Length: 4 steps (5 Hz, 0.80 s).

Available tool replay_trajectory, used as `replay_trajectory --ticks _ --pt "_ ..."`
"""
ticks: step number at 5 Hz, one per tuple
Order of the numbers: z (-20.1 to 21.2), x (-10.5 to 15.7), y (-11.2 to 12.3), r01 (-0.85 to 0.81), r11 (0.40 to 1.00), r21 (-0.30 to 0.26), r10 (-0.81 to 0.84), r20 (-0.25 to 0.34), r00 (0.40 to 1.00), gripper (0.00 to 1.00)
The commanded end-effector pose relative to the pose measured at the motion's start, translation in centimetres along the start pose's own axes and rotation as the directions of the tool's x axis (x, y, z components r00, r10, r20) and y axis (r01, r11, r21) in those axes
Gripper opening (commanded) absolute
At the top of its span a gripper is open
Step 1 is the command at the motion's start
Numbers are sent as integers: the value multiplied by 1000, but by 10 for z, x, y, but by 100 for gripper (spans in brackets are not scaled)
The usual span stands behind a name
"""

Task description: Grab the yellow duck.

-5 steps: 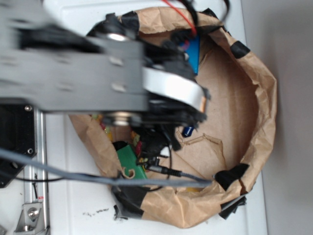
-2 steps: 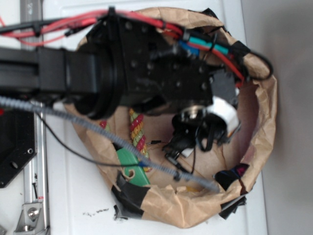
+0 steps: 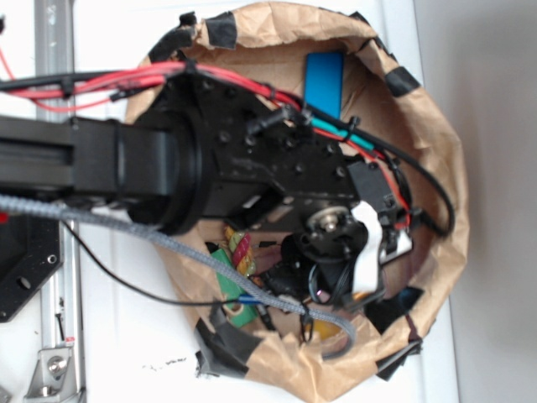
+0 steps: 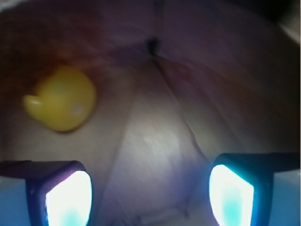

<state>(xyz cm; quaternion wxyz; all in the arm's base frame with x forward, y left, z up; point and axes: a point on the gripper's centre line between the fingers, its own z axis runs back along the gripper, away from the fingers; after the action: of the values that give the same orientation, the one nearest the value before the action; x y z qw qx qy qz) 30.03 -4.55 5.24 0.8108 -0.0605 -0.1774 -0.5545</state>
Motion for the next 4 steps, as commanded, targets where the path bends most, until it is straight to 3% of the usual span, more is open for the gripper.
replay_trajectory --ticks 1,3,4 --pt "23 32 -26 165 975 -150 -138 176 975 100" --pt "-2 48 -39 -70 988 -139 88 125 988 100" --pt "-22 50 -44 -174 981 -82 181 86 980 71"
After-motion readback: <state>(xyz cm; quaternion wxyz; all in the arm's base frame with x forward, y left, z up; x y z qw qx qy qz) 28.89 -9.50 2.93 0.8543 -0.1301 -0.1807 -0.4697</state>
